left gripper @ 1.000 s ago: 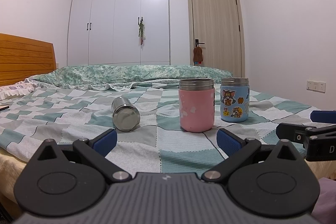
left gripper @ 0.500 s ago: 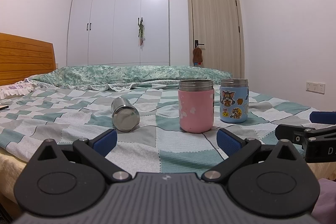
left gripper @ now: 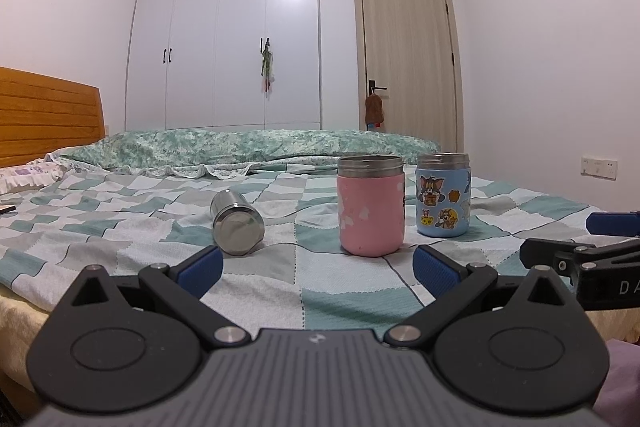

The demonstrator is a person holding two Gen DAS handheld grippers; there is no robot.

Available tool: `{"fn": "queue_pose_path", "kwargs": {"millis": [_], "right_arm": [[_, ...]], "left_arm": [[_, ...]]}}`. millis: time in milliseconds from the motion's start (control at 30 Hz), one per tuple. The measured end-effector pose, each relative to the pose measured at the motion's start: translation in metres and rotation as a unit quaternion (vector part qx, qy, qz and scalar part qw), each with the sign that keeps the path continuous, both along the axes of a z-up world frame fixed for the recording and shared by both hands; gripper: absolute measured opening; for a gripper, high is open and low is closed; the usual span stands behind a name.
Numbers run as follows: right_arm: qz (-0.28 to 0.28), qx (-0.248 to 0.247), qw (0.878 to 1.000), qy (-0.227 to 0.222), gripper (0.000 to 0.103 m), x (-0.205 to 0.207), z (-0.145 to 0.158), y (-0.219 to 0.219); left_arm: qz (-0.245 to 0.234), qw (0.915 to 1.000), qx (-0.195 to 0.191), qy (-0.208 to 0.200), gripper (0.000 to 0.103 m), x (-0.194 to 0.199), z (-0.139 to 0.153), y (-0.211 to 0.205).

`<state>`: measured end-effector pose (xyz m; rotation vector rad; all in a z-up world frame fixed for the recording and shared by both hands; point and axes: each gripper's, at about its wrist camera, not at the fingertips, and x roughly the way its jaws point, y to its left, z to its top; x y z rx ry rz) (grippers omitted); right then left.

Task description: Flip cup upright

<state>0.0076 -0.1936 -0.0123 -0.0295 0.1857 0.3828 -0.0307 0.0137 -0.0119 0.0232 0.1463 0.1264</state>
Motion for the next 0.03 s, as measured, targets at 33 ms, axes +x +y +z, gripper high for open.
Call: {"fn": "queue_pose_path", "kwargs": {"millis": [33], "right_arm": [[0.0, 0.0, 1.0, 0.0, 0.103, 0.0002, -0.0001, 0.0]], "left_arm": [[0.001, 1.0, 0.0, 0.0, 0.103, 0.0, 0.0, -0.0002]]}}
